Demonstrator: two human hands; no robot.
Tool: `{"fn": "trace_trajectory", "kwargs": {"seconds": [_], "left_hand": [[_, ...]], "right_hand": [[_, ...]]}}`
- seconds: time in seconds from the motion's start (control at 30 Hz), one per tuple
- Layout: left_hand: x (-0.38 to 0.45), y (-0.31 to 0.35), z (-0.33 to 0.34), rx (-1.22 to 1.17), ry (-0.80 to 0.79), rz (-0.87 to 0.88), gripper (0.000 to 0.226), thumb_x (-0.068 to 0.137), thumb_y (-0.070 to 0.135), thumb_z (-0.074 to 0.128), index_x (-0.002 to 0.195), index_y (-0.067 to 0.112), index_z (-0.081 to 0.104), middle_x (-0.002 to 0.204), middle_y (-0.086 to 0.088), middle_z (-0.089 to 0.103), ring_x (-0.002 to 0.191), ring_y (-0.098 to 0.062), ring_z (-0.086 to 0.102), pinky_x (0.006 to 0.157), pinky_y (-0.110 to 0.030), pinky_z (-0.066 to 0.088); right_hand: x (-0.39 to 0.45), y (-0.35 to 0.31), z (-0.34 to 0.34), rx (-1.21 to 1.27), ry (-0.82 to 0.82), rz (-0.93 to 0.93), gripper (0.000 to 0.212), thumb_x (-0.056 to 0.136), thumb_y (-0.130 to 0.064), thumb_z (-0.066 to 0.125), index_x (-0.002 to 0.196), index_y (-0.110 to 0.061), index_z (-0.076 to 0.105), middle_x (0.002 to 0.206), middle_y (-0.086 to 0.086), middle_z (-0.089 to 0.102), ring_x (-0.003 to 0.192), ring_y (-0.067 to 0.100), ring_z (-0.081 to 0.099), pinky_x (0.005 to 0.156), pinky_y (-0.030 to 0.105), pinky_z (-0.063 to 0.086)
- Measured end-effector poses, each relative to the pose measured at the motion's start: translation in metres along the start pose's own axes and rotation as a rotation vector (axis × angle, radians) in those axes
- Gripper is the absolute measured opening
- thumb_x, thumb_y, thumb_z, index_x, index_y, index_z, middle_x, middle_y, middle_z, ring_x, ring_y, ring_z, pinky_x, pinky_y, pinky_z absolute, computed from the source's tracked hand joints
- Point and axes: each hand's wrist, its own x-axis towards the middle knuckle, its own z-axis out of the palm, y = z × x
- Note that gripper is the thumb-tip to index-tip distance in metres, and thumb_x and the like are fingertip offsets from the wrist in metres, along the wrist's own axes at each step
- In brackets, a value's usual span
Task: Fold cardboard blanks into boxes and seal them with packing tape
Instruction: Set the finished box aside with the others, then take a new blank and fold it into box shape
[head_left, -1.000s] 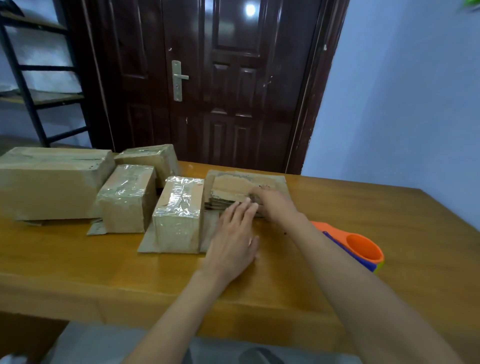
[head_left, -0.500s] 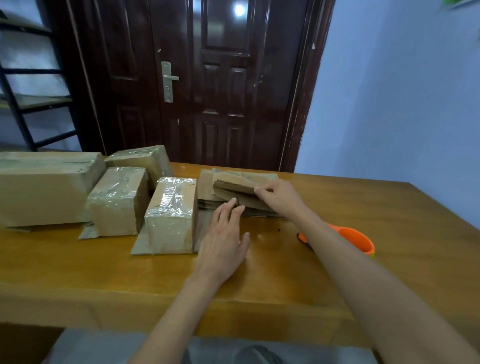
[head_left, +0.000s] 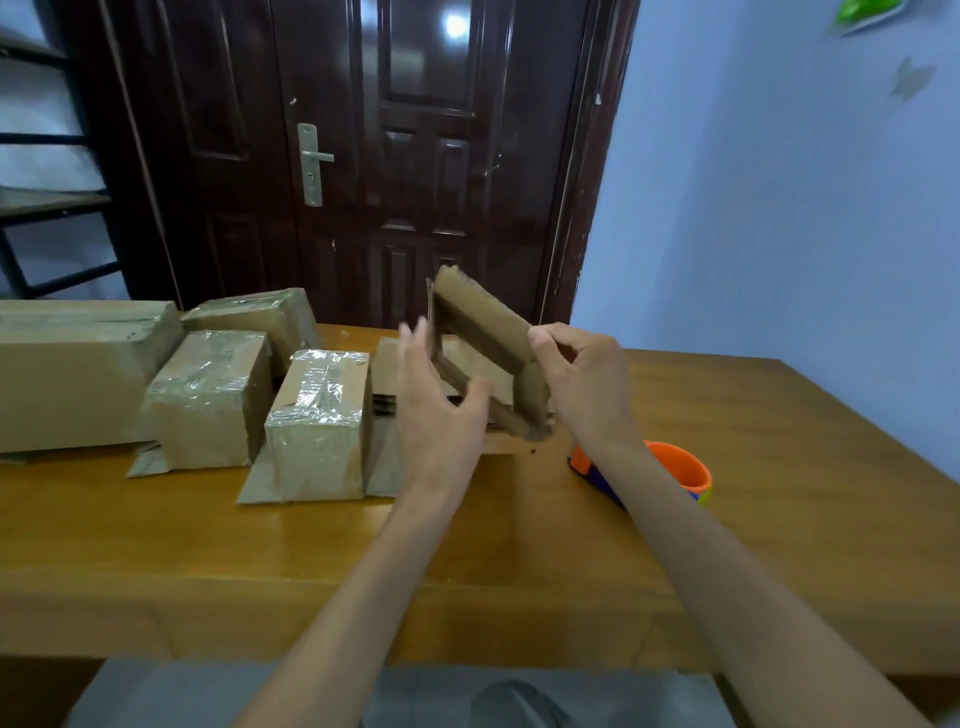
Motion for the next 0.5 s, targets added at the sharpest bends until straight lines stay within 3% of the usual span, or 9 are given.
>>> {"fn": "trace_trajectory", "kwargs": {"seconds": [0.07, 0.13, 0.23, 0.33, 0.5], "left_hand": [[0.011, 0.016, -0.012, -0.077, 0.047, 0.098, 0.070, 0.102, 0.016, 0.058, 0.161, 0.039, 0.029, 0.168, 0.016, 0.027, 0.149, 0.005, 0.028, 0.124, -0.035, 0.032], [0.026, 0.027, -0.021, -0.184, 0.035, 0.057, 0.058, 0.103, 0.012, 0.051, 0.155, 0.035, 0.042, 0.157, 0.018, 0.042, 0.129, 0.019, 0.045, 0.113, -0.026, 0.044], [0.046, 0.030, -0.029, -0.242, -0.018, -0.017, 0.041, 0.090, 0.011, 0.050, 0.126, 0.021, 0.068, 0.128, 0.010, 0.068, 0.121, -0.004, 0.064, 0.109, -0.041, 0.052], [0.052, 0.021, -0.030, -0.322, -0.073, -0.133, 0.036, 0.082, 0.003, 0.048, 0.106, 0.013, 0.073, 0.114, 0.000, 0.076, 0.112, -0.017, 0.072, 0.105, -0.049, 0.055], [0.039, 0.003, -0.032, -0.348, -0.040, -0.172, 0.035, 0.074, 0.013, 0.049, 0.103, 0.011, 0.069, 0.112, -0.010, 0.074, 0.106, -0.028, 0.069, 0.089, -0.045, 0.059]], "right_hand": [[-0.004, -0.012, -0.010, 0.168, -0.042, 0.118, 0.025, 0.106, -0.023, 0.058, 0.103, -0.013, 0.081, 0.085, -0.001, 0.079, 0.078, 0.012, 0.076, 0.060, 0.030, 0.063], [-0.010, -0.024, -0.019, 0.281, -0.082, 0.259, 0.025, 0.107, -0.022, 0.058, 0.101, -0.011, 0.079, 0.085, 0.002, 0.080, 0.077, 0.016, 0.079, 0.064, 0.035, 0.065], [-0.024, -0.039, -0.024, 0.412, -0.164, 0.484, 0.025, 0.107, -0.022, 0.055, 0.103, -0.010, 0.076, 0.085, 0.004, 0.081, 0.078, 0.021, 0.079, 0.071, 0.035, 0.065], [-0.039, -0.042, -0.025, 0.433, -0.199, 0.581, 0.028, 0.106, -0.021, 0.055, 0.095, -0.005, 0.075, 0.081, 0.008, 0.080, 0.074, 0.026, 0.078, 0.069, 0.036, 0.064], [-0.056, -0.036, -0.031, 0.268, -0.179, 0.521, 0.024, 0.109, -0.028, 0.051, 0.102, -0.017, 0.072, 0.082, 0.001, 0.079, 0.074, 0.017, 0.077, 0.061, 0.029, 0.057]]}}
